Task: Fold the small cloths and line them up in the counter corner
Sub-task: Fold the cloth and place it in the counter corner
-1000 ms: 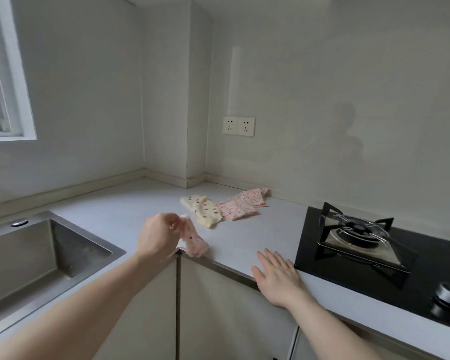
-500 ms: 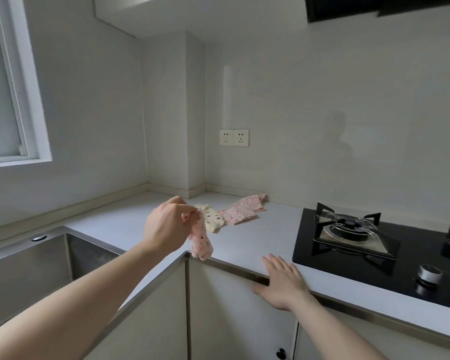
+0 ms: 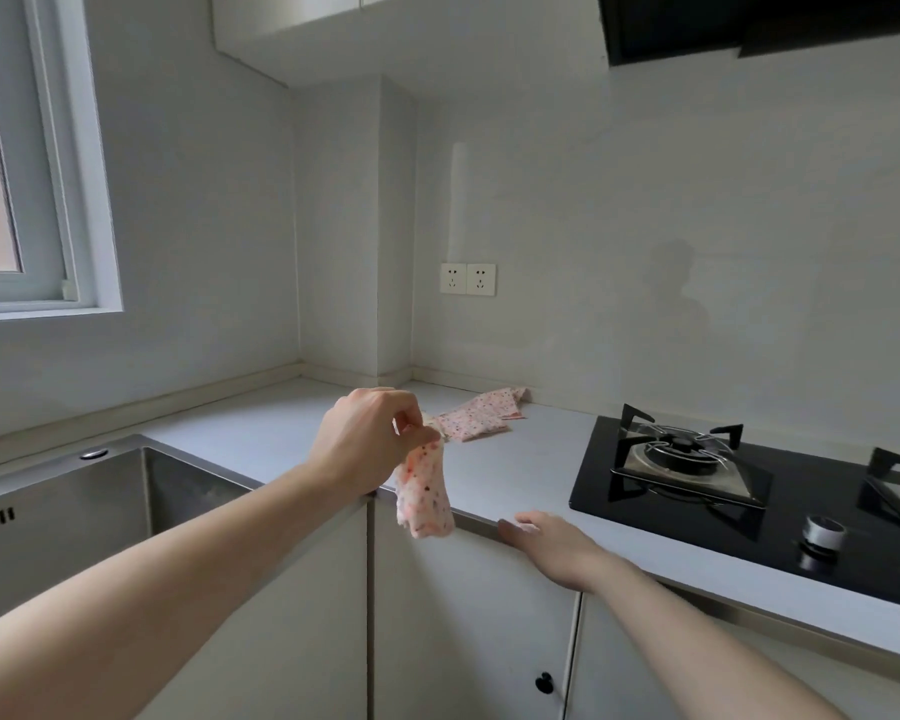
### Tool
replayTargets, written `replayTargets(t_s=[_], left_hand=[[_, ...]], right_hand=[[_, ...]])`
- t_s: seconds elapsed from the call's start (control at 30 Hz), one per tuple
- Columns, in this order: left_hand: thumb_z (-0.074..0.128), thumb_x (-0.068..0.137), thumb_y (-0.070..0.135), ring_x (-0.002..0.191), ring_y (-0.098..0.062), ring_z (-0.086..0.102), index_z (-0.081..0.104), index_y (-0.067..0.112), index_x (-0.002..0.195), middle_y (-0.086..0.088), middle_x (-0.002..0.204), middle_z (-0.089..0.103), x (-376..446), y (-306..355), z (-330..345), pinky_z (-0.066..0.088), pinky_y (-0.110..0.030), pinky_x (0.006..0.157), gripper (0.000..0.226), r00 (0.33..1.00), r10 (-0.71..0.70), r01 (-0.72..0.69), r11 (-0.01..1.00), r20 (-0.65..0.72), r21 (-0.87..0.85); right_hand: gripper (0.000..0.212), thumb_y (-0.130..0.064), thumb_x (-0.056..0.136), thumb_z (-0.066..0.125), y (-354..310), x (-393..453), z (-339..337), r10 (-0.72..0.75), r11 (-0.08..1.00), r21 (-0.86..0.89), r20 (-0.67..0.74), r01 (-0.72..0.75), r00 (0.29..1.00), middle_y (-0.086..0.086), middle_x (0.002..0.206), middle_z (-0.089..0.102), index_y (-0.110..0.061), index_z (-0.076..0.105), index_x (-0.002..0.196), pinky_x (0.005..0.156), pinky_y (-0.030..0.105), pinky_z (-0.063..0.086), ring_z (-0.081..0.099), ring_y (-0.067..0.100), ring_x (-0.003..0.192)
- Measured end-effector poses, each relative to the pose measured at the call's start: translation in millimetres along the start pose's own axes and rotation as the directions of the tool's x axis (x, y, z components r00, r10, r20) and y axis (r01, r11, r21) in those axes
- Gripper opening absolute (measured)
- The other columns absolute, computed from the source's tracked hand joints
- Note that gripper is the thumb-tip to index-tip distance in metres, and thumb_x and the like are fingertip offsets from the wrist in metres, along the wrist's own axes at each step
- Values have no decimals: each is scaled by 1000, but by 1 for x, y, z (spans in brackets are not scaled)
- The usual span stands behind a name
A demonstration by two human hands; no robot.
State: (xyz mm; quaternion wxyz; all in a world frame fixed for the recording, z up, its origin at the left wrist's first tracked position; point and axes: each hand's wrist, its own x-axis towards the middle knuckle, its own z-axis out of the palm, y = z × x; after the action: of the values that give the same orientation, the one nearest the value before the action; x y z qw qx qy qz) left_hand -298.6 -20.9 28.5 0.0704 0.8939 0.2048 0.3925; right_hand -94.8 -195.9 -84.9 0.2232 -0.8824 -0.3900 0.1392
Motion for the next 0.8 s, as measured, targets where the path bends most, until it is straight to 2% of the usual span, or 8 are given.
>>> replayTargets(t_s=[0.07, 0.13, 0.27, 0.4, 0.53, 0.63, 0.7, 0.8], left_hand=[[83, 78, 50, 70, -10, 57, 63, 34, 70, 18, 70, 60, 4, 8, -4, 47, -28, 64, 27, 999, 19, -18, 999, 43, -32], [86, 76, 47, 68, -7, 57, 64, 32, 68, 15, 68, 61, 9, 17, -8, 49, -28, 65, 27, 996, 27, -21, 997, 81, -72], [81, 82, 42, 70, -11, 60, 65, 32, 74, 13, 69, 64, 17, 34, -13, 53, -30, 69, 21, 986, 45, -36, 998, 163, -61], [66, 96, 38, 83, -20, 59, 59, 29, 89, 9, 89, 66, 17, 45, -15, 52, -35, 75, 13, 968, 90, -99, 995, 233, 29], [56, 101, 28, 75, -19, 51, 54, 29, 94, 15, 77, 54, 16, 48, -13, 37, -28, 62, 8, 960, 108, -113, 994, 258, 5], [51, 102, 16, 66, -8, 50, 53, 29, 91, 18, 75, 54, 17, 51, -17, 32, -16, 56, 17, 961, 134, -115, 989, 242, -91], [49, 103, 12, 61, 4, 53, 61, 25, 96, 19, 76, 56, 16, 56, -25, 35, -11, 54, 19, 958, 159, -123, 980, 239, -157], [43, 105, 6, 54, 15, 52, 71, 18, 105, 21, 74, 56, 14, 63, -33, 36, -7, 50, 30, 953, 181, -119, 961, 245, -249]], right_hand=[[54, -75, 93, 41, -5, -7, -11, -25, 984, 175, -24, 29, 999, -13, 128, 57, -36, 60, 126, 97, 30, 39, 53, 13, 121], [49, -64, 98, 46, -9, -15, -20, -78, 960, 264, -67, 93, 995, -12, 135, 58, -32, 59, 133, 100, 28, 42, 54, 9, 123], [45, -56, 99, 54, -23, -27, -34, -169, 922, 323, -167, 215, 971, -12, 135, 59, -32, 57, 137, 96, 25, 46, 61, 5, 114], [56, -59, 95, 59, -40, -38, -45, -241, 880, 364, -214, 306, 947, -17, 138, 54, -35, 47, 144, 101, 28, 46, 57, 5, 121], [56, -60, 92, 63, -55, -46, -51, -290, 838, 411, -219, 358, 932, -18, 139, 51, -42, 45, 142, 102, 26, 41, 51, 6, 129], [65, -67, 85, 66, -61, -48, -54, -329, 811, 439, -203, 386, 922, -17, 140, 56, -40, 50, 142, 110, 33, 43, 53, 6, 130], [74, -71, 81, 69, -65, -49, -56, -354, 795, 463, -172, 393, 919, -17, 140, 58, -39, 51, 145, 111, 35, 44, 54, 7, 131], [61, -52, 91, 70, -72, -54, -63, -387, 769, 500, -135, 400, 912, -17, 137, 56, -36, 50, 147, 106, 28, 44, 53, 8, 129]])
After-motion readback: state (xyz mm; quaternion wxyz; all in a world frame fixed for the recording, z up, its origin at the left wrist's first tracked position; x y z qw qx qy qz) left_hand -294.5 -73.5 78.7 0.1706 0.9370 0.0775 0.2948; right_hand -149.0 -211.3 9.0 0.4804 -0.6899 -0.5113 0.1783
